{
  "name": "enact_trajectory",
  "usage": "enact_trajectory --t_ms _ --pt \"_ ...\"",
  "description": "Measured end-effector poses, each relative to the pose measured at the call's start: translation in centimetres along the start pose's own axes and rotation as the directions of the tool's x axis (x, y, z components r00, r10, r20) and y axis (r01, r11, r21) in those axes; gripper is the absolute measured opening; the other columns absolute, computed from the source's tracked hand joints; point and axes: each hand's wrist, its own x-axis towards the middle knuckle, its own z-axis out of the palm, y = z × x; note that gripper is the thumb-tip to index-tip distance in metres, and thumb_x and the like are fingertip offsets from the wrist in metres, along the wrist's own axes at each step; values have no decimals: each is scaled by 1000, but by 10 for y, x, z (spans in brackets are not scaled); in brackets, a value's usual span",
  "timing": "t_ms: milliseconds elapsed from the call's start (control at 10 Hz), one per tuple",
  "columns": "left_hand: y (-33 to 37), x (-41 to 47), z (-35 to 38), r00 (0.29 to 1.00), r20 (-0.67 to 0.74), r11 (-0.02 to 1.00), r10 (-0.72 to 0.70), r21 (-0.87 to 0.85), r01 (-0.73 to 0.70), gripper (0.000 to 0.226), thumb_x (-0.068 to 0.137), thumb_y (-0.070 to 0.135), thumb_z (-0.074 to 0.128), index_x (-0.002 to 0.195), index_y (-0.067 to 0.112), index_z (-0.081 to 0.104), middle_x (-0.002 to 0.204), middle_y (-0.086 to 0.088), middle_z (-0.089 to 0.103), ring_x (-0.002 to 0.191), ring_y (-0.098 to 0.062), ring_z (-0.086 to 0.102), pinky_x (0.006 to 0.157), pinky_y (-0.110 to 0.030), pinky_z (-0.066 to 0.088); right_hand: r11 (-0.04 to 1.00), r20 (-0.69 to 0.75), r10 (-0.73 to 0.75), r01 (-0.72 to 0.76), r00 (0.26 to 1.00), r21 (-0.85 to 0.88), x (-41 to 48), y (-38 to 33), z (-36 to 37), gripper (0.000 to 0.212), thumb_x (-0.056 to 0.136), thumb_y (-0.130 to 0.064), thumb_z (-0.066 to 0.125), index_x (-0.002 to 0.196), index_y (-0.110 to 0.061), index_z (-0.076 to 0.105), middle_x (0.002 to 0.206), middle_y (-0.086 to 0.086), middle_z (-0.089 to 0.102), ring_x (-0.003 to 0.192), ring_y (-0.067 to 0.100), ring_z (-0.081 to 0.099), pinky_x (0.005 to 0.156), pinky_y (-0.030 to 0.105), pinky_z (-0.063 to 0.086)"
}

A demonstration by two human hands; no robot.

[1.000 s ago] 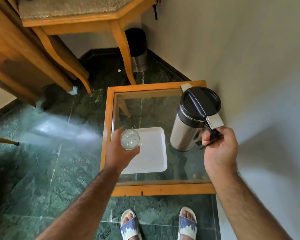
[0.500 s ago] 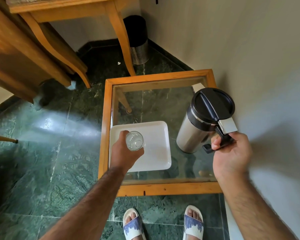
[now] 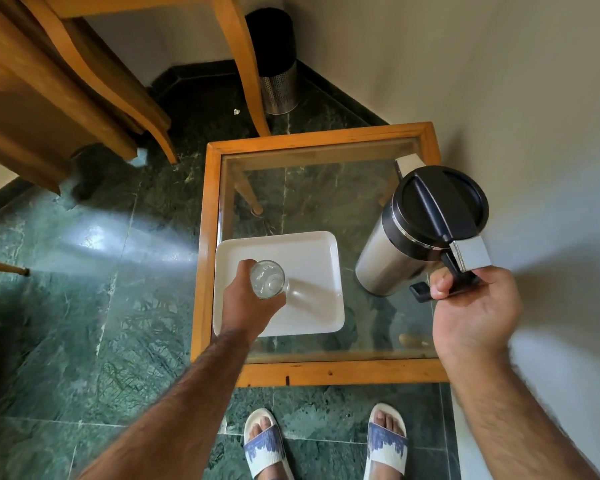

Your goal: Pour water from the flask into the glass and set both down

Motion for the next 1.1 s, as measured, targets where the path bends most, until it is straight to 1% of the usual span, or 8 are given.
enact_trajectory --t_ms 100,300,500,700,800,900,1000,1100 --pt "-6 -1 3 1000 8 1000 -11 -6 11 69 63 26 94 115 39 50 100 22 63 90 0 61 62 -11 42 1000 17 -12 12 1000 -7 -4 4 -5 43 85 -19 40 49 -23 64 45 -1 53 50 20 47 59 30 39" --pt "-12 1 9 1000 -3 1000 15 1 -15 70 65 26 94 122 31 54 110 9 68 97 -15 65 67 -13 44 997 25 -42 43 999 -71 -12 13 -11 42 85 -20 38 50 -22 63 47 -1 53 55 20 48 63 32 39" --pt "-12 1 11 1000 6 1000 16 22 -16 73 68 27 93 129 27 53 113 5 67 100 -19 65 68 -15 46 986 36 -87 91 996 -139 -16 22 -20 48 86 -18 33 48 -24 63 48 -5 55 56 18 51 65 32 40" --pt "-8 0 10 999 43 997 -22 74 19 78 74 31 90 138 23 48 121 -1 67 107 -25 65 78 -28 48 973 40 -116 122 992 -196 -17 22 -18 32 77 -35 46 53 -24 64 53 -3 57 59 21 50 62 29 45" --pt "1 -8 3 999 51 989 0 145 -8 99 73 45 90 152 14 38 147 -8 55 135 -30 52 106 -39 48 981 -43 -90 81 995 -176 -20 18 -18 33 85 -38 52 65 -25 75 64 -7 65 67 16 58 69 30 47" --pt "16 -20 -12 993 25 931 119 346 -120 113 83 70 67 164 8 17 171 -10 23 158 -27 19 128 -46 21 919 -169 -199 124 965 -374 -19 -2 -20 43 97 -53 45 103 -22 74 97 -7 73 90 7 65 87 40 50" --pt "43 -22 -40 953 23 838 302 470 -277 105 92 79 35 166 9 10 175 -7 8 161 -23 3 130 -50 8 474 207 -473 445 857 -760 -6 -39 -5 60 108 -50 40 147 -5 48 152 17 54 142 22 50 118 49 40" --pt "78 -24 -66 894 -15 747 447 557 -364 97 97 77 23 166 10 10 175 -7 5 162 -22 0 129 -53 7 0 662 -404 723 632 -691 -2 -79 29 74 110 -54 39 161 -1 28 171 23 29 161 30 22 129 47 22"
